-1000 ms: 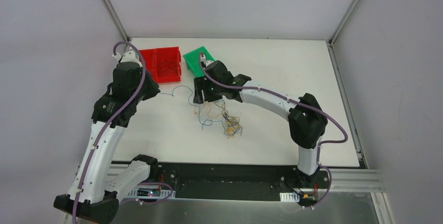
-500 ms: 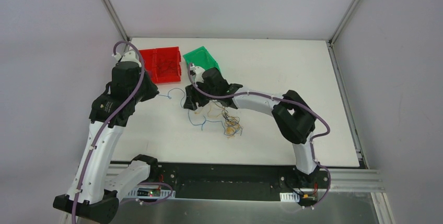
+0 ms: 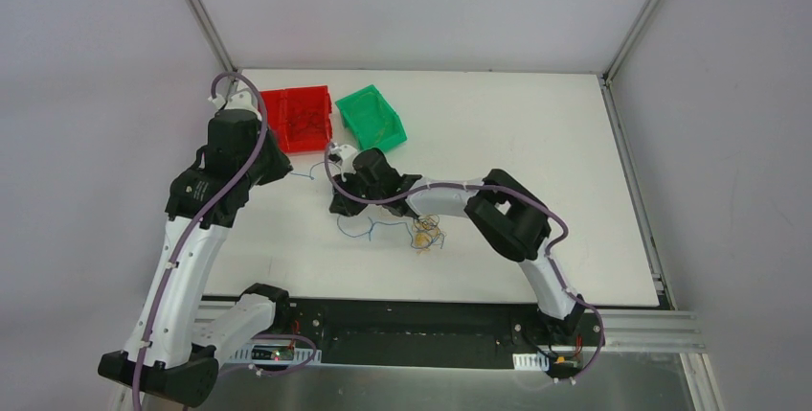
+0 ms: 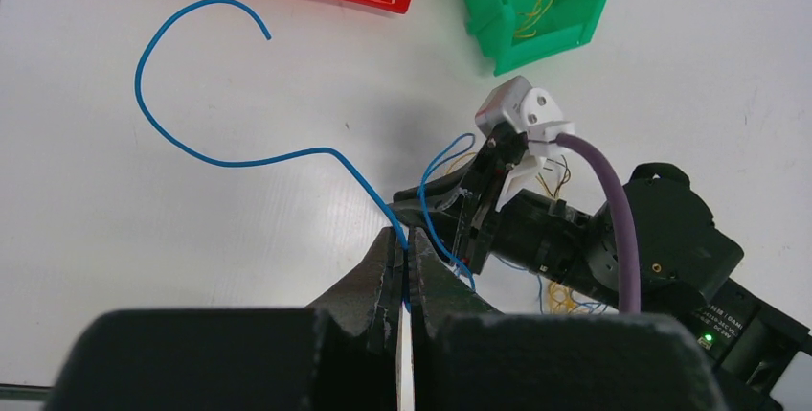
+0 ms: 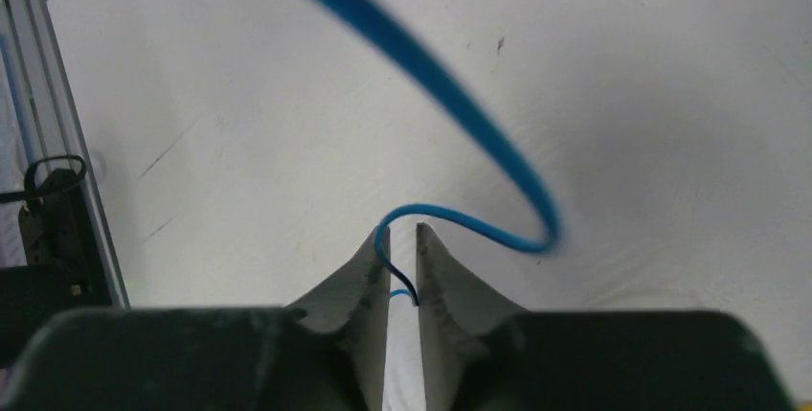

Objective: Untangle the cables
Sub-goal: Pick up the cable at the center of the board.

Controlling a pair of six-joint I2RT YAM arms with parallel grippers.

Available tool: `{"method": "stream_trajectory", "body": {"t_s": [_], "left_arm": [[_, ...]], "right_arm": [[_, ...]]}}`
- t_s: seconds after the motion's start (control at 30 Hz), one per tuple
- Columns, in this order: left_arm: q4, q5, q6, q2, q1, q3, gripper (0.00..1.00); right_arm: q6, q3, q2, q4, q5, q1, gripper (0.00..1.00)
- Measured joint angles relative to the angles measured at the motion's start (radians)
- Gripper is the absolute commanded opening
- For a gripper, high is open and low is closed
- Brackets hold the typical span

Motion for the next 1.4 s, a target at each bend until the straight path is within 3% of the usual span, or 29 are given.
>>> {"method": "stream_trajectory", "body": {"t_s": [0.27,0.47,0.83,1.1,1.33,1.37,1.4], "left_arm": [[-0.002,0.000,0.000,0.015,0.027,-0.015,0.00],[-0.002,0.047,0.000,0.022,0.138,-0.061,0.00],[-0.003,0.085,0.009,0.001,0.282,-0.080,0.00],[0.022,0.108,0.009,0.027,0.301,-0.163,0.00],[0.088,0.122,-0.002,0.132,0.314,-0.210,0.00],[0.099,0.129,-0.003,0.146,0.314,-0.214,0.00],[0.116,0.137,-0.005,0.159,0.314,-0.220,0.00]], "right_arm": [[0.071,0.004,-0.015,0.018,-0.013,0.010,0.00],[0.161,0.018,-0.123,0.021,-0.025,0.016,0.00],[0.248,0.362,-0.169,0.000,-0.025,0.075,0.00],[0.492,0.552,0.014,0.016,-0.003,-0.014,0.00],[0.669,0.546,0.211,-0.061,-0.002,-0.111,0.00],[0.675,0.525,0.213,-0.076,-0.001,-0.114,0.11],[0.679,0.509,0.213,-0.090,0.000,-0.115,0.29]]}}
